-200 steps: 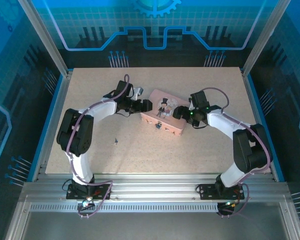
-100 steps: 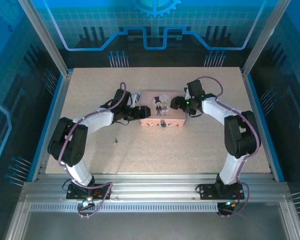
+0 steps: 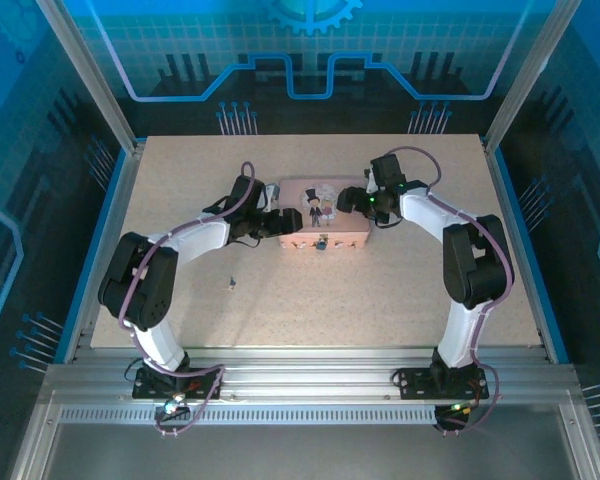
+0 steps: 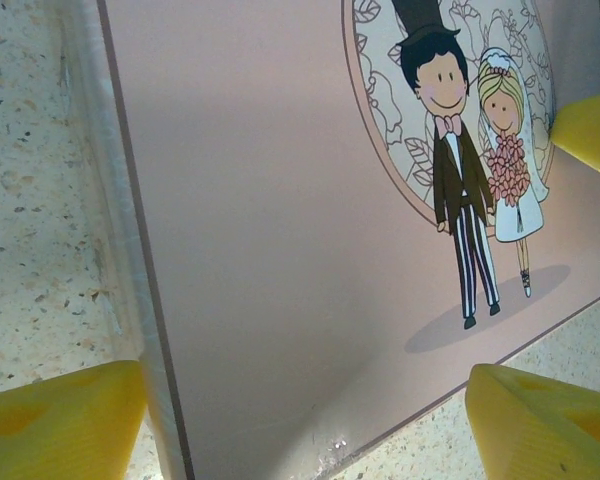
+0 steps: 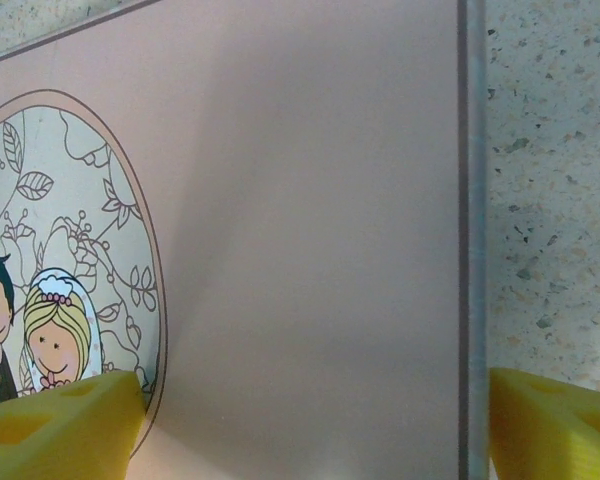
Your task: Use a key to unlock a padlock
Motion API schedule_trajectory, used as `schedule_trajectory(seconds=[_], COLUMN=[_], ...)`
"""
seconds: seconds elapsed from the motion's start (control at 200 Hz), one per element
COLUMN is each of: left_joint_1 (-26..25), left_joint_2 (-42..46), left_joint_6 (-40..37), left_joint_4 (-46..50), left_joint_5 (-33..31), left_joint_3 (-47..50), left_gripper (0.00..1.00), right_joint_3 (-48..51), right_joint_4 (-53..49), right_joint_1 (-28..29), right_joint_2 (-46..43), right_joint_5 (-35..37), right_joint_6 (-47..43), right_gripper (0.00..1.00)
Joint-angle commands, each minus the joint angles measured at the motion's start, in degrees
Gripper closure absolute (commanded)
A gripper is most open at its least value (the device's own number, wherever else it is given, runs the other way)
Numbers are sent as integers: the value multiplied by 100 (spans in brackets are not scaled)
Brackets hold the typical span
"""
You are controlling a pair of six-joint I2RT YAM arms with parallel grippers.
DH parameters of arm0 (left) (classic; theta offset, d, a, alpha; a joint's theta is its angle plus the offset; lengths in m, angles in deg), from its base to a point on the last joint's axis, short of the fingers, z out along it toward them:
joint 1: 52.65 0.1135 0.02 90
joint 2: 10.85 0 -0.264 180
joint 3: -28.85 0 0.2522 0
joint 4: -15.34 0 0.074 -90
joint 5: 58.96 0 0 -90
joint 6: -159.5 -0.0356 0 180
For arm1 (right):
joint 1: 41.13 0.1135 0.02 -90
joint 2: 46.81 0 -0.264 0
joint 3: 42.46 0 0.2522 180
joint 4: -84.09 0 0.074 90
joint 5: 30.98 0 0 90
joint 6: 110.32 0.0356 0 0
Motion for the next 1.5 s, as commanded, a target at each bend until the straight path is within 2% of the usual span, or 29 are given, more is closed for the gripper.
schedule_trajectory(seconds=[0.0, 0.285, 0.315, 0.34, 0.5, 0.615, 0.755, 0.861, 1.051, 1.356, 1.491], left_joint_1=[-116, 202, 221, 238, 282, 338, 719, 874, 864, 728, 597], left_joint_2=[334, 1038, 1133, 1212, 1884, 2378, 2893, 3112, 3402, 4048, 4204], left_joint_6=[108, 135, 104, 77, 71, 377, 988, 1127, 1148, 1583, 1878], left_joint_4=[55, 485, 573, 627, 720, 738, 624, 827, 1973, 2946, 2998], left_joint_5=[-81, -504, -555, -597, -897, -1215, -727, -325, -584, -1173, -1378], left_joint_3=[129, 414, 424, 440, 774, 1068, 1517, 1670, 1798, 2463, 2667], left_gripper=[14, 8, 6, 1, 1, 1, 1, 1, 4, 9, 12], right_joint_3=[6, 273, 323, 378, 858, 1239, 1663, 2026, 2551, 2873, 2961], right_joint_4=[-150, -436, -465, -477, -505, -532, -654, -693, -758, -798, -694], right_joint_1=[41, -79, -73, -76, -22, 147, 440, 630, 987, 1796, 2193], right_joint_2=[-131, -858, -963, -1057, -1807, -2427, -3153, -3647, -4373, -4396, -4236], right_joint_5=[-190, 234, 291, 329, 425, 434, 569, 687, 640, 930, 1164], right_joint_6=[-69, -239, -262, -272, -281, -281, -228, -103, 57, 338, 523], right_gripper=[11, 7, 7, 7, 6, 7, 8, 10, 12, 14, 15])
